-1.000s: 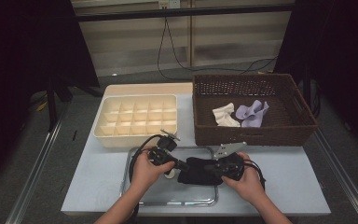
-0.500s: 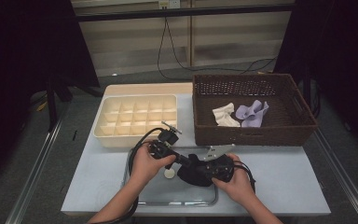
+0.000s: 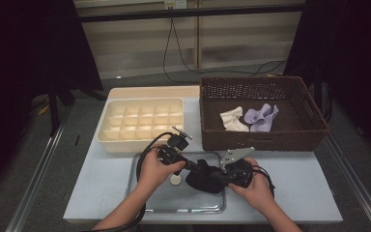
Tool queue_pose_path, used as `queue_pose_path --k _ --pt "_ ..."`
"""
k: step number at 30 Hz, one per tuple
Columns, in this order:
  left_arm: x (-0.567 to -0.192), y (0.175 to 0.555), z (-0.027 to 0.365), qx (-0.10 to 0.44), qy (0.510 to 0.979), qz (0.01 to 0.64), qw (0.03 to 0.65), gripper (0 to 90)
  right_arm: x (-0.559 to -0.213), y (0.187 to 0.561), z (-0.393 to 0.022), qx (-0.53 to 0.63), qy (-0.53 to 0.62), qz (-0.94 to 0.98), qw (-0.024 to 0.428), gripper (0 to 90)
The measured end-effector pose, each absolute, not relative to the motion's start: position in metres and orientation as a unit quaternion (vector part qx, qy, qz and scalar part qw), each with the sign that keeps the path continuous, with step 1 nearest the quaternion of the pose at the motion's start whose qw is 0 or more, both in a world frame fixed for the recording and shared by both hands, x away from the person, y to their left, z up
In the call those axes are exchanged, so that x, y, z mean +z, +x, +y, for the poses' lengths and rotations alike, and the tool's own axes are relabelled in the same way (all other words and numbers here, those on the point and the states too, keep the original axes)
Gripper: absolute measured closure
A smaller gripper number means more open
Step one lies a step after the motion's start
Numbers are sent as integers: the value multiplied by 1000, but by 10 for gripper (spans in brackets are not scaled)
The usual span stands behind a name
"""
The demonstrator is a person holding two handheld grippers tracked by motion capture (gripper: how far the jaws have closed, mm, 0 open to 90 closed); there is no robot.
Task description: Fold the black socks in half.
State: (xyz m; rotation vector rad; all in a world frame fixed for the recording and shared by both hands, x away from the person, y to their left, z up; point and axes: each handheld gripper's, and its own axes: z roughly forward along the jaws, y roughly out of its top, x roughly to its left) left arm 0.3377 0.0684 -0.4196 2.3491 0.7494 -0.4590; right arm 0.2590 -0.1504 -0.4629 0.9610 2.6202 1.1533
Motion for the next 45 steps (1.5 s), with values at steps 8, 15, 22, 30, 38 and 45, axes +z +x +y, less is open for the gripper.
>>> queue_pose_path --k 8,15,22,30,38,45 --pt "-417 335 55 -172 893 272 314 826 -470 261 -136 389 321 862 55 900" --pt "-426 332 45 -172 899 260 308 825 -463 261 -145 380 319 866 69 875" --pt "-437 324 27 -175 906 246 297 819 -449 262 -171 393 345 847 93 851" --pt "-440 320 22 -166 910 231 301 805 -443 264 -174 406 359 834 106 801" --pt "-443 313 18 -161 902 246 317 795 -440 266 -167 417 360 827 110 765" --pt "-439 316 25 -179 898 243 321 688 -450 266 -168 404 358 837 90 814"
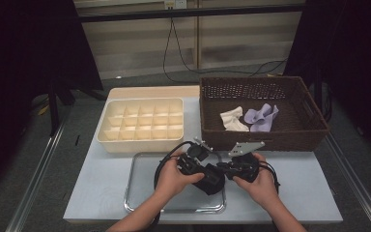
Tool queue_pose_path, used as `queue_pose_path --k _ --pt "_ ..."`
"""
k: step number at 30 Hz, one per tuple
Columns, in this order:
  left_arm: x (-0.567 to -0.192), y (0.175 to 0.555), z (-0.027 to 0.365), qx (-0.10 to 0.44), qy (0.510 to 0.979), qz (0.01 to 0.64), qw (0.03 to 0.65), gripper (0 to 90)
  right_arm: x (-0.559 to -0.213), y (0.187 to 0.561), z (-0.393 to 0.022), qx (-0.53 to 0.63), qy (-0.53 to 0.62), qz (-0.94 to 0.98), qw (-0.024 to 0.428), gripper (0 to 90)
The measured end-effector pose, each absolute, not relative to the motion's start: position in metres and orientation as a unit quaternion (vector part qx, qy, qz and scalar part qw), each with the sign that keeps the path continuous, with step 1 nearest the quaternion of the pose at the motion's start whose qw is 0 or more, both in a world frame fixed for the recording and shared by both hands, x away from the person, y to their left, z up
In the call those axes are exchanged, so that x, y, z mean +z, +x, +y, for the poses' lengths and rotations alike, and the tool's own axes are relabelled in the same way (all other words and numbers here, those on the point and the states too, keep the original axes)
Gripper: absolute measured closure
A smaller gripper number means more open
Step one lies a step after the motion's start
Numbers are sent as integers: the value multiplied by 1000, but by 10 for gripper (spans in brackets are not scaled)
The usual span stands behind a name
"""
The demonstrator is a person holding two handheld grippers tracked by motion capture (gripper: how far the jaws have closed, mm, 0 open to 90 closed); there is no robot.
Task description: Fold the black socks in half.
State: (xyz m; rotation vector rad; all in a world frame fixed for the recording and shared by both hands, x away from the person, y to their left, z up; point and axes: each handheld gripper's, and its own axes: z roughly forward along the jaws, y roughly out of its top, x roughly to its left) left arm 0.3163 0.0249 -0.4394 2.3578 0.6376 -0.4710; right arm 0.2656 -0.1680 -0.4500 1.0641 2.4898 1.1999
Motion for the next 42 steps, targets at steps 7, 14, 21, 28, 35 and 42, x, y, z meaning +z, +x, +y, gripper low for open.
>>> queue_pose_path --k 7,14,21,28,35,42 --pt "-427 323 48 -154 877 283 356 523 -453 263 -172 403 356 839 85 827" --pt "-441 330 54 -165 877 306 332 510 -456 260 -175 402 352 841 83 837" --pt "-454 330 44 -193 877 306 316 494 -459 258 -176 400 352 842 83 845" --pt "-464 330 37 -217 873 316 302 482 -462 256 -175 400 349 843 85 847" --pt "-465 329 36 -235 865 319 309 643 -463 255 -174 401 350 842 86 847" --pt "-459 331 36 -235 868 322 295 681 -462 254 -175 406 353 838 91 783"
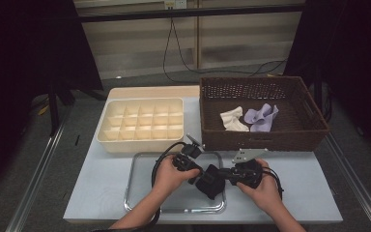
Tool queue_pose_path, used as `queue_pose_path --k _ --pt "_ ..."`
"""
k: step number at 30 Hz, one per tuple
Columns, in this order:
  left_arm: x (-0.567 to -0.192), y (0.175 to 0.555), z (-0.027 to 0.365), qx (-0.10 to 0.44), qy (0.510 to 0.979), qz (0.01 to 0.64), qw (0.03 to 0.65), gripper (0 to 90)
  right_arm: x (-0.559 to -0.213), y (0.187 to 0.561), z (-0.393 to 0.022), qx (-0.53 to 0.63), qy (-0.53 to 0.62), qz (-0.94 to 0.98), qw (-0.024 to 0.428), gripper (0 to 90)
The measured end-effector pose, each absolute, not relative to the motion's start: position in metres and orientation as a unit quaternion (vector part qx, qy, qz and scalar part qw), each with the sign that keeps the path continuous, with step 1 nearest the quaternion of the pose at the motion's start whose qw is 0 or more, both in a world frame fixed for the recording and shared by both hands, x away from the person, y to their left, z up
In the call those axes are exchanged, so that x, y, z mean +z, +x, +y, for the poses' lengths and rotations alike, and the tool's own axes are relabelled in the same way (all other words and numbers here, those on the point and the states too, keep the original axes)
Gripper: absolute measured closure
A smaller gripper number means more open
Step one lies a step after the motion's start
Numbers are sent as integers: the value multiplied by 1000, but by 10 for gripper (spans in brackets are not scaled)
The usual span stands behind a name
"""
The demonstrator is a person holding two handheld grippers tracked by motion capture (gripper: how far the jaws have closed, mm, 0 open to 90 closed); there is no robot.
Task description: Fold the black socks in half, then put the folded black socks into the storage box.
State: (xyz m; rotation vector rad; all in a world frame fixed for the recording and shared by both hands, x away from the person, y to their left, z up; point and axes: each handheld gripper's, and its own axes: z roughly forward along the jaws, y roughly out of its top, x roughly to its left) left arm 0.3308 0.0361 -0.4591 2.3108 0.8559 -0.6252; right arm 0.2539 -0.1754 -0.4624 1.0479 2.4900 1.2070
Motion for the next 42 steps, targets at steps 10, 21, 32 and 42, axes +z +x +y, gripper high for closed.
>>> queue_pose_path --k 10,21,32,42 --pt "-430 343 65 -202 875 321 299 679 -461 257 -178 408 351 837 98 430" --pt "-394 359 91 -163 879 331 302 674 -462 258 -171 389 348 847 103 285" --pt "-365 373 103 -136 878 350 297 673 -463 258 -172 383 351 848 105 223" --pt "-348 393 114 -118 874 373 290 673 -462 258 -170 385 347 849 104 201"
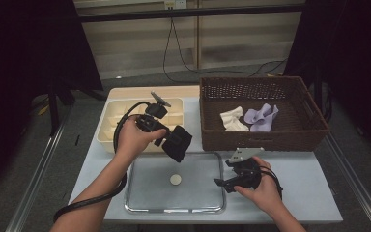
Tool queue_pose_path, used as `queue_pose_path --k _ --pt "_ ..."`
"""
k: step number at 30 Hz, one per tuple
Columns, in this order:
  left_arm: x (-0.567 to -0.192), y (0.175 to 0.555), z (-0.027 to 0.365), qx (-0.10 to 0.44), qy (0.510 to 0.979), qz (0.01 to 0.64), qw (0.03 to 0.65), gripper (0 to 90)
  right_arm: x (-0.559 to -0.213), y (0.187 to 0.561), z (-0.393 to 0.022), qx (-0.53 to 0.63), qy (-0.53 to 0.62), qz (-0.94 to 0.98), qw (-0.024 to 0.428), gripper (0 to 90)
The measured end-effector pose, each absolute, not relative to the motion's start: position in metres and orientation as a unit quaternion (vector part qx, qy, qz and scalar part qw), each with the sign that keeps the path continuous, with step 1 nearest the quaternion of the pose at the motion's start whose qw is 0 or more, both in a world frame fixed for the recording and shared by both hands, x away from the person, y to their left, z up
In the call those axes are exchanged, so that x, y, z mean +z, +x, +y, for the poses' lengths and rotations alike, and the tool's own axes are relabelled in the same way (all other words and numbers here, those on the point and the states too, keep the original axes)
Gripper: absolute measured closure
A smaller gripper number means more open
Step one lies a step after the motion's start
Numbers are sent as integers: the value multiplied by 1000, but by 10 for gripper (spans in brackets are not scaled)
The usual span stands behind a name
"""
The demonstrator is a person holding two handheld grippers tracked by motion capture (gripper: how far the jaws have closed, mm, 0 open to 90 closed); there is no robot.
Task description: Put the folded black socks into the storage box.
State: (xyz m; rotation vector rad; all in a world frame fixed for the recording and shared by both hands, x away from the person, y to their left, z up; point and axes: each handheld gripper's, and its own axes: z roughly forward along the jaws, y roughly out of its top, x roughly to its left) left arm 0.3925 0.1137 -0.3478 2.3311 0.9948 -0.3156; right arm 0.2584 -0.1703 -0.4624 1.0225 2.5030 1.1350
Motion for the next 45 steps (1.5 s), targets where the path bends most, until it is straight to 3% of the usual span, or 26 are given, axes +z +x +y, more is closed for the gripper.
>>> queue_pose_path --k 21,45 --pt "-340 436 119 -82 850 428 297 673 -464 259 -168 379 343 853 102 200" --pt "-396 452 122 -77 826 483 281 666 -466 258 -164 380 337 856 94 199"
